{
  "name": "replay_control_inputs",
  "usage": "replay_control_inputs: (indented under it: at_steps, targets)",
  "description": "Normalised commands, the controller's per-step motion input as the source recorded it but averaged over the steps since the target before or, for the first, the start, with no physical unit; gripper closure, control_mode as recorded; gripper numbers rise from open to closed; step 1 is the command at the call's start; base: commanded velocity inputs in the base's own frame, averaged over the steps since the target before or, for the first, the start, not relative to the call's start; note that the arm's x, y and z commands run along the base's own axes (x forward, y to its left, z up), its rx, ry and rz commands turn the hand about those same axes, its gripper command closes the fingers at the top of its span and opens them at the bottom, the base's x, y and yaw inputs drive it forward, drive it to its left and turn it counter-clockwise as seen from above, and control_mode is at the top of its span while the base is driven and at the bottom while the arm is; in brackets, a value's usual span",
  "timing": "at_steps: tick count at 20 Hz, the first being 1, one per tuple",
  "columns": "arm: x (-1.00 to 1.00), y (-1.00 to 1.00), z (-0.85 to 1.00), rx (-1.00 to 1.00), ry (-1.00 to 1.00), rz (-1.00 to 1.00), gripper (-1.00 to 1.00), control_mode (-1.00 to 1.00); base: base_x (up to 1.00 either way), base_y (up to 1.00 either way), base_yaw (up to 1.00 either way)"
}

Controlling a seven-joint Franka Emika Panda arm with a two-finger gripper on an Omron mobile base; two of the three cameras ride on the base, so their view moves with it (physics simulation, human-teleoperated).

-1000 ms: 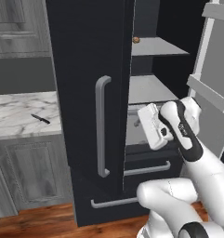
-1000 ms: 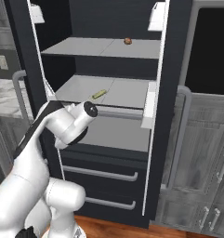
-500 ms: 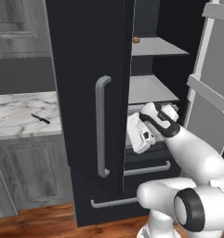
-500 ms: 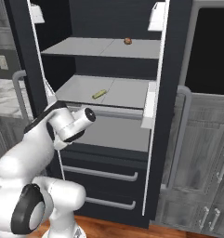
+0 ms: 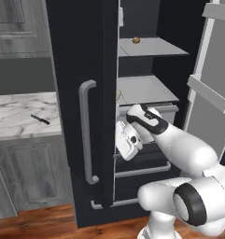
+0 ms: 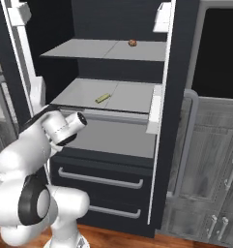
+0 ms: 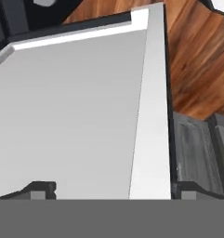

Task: Retrieve the butter from the fridge and place it on a plate on the dining table. Then retrieve the butter knife by the fridge and place it near the plate.

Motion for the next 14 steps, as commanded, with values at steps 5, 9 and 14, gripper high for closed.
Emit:
replay_control_inputs:
  at_steps: [5, 9, 14]
  targets:
    - [-0.77, 0.92, 0.0, 0.03, -0.09, -0.07, -1.0, -1.0, 0.0, 0.0, 0.0]
    - [-0.28, 0.61, -0.04, 0.0, 0.03, -0.03, -1.0, -1.0, 0.0, 0.0, 0.0]
    - [-0.11, 0.5, -0.01, 0.0, 0.03, 0.01, -1.0, -1.0, 0.0, 0.0, 0.0]
